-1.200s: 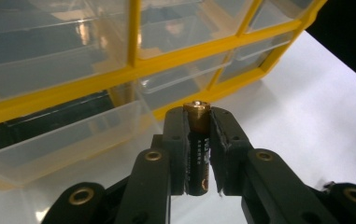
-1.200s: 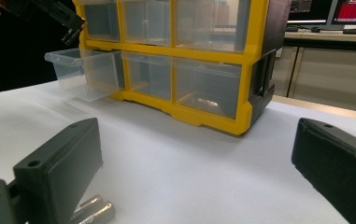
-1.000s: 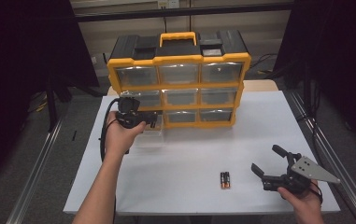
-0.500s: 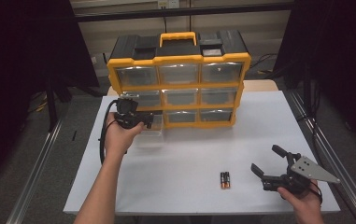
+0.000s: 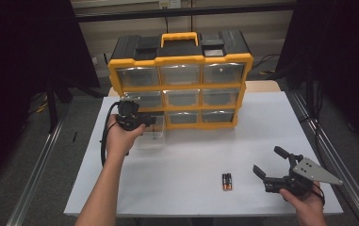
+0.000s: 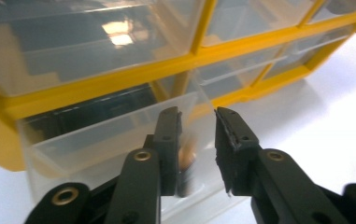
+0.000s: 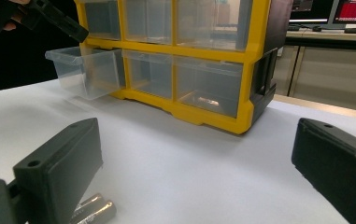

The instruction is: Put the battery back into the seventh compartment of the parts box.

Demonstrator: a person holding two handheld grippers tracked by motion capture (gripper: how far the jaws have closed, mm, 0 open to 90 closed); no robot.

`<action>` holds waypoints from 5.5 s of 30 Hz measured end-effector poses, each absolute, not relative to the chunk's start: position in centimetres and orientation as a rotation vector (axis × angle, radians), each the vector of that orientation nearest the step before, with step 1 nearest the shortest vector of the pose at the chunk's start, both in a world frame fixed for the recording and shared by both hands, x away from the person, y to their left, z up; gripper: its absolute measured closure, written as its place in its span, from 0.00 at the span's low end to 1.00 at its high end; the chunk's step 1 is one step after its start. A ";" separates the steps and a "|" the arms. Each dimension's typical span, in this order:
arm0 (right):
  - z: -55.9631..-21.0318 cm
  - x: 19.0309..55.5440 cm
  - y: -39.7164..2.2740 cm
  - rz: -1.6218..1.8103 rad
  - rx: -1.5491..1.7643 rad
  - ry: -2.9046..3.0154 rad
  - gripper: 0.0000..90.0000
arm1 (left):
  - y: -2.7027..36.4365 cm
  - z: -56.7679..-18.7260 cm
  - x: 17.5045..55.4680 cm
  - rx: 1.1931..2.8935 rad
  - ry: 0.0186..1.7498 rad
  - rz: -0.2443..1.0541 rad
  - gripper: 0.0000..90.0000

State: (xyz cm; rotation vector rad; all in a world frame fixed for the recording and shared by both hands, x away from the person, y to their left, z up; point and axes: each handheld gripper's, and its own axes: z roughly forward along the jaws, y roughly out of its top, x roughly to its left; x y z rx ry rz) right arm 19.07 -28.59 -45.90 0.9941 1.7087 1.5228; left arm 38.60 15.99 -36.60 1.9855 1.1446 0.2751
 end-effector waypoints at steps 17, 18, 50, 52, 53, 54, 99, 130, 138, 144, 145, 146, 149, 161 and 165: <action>-45.9 19.0 -28.6 1.520 0.992 1.712 0.02 | 13.8 -36.1 36.4 1.951 0.974 0.174 0.37; -45.9 19.0 -28.6 1.520 0.993 1.708 0.02 | 13.6 -36.1 36.2 1.959 0.955 0.172 0.33; -45.8 19.0 -28.6 1.521 0.993 1.709 0.02 | 8.7 -39.0 32.1 1.975 0.719 0.037 0.13; -45.8 19.0 -28.6 1.521 0.991 1.710 0.02 | 8.2 -39.5 31.7 1.979 0.706 0.022 0.12; -45.8 19.0 -28.6 1.521 0.991 1.710 0.02 | 8.2 -39.5 31.7 1.979 0.706 0.022 0.12; -45.8 19.0 -28.6 1.521 0.987 1.710 0.02 | 8.1 -39.6 31.7 1.984 0.698 0.021 0.12; -45.8 19.0 -28.6 1.523 0.987 1.707 0.02 | 1.7 -45.1 27.7 2.093 0.554 -0.061 0.13; -45.8 19.0 -28.6 1.525 0.987 1.710 0.02 | -0.8 -47.0 26.4 2.179 0.472 -0.032 0.28; -45.8 19.0 -28.6 1.525 0.986 1.709 0.02 | -1.2 -47.4 26.2 2.207 0.466 -0.013 0.36; -45.8 19.0 -28.6 1.525 0.988 1.710 0.02 | -1.4 -47.7 26.1 2.216 0.460 -0.005 0.41; -45.8 19.0 -28.6 1.525 0.988 1.710 0.02 | -1.4 -47.7 26.1 2.219 0.458 -0.002 0.41; -45.8 19.0 -28.6 1.526 0.989 1.710 0.02 | -1.4 -47.8 26.1 2.220 0.460 -0.002 0.42; -45.8 19.0 -28.6 1.526 0.986 1.709 0.02 | -1.4 -47.8 26.1 2.235 0.460 -0.002 0.43; -45.8 18.9 -28.7 1.525 0.996 1.706 0.02 | -1.1 -48.0 25.9 2.256 0.465 -0.016 0.57; -45.8 19.0 -28.6 1.530 0.989 1.709 0.02 | -0.7 -47.9 26.1 2.279 0.487 0.025 0.61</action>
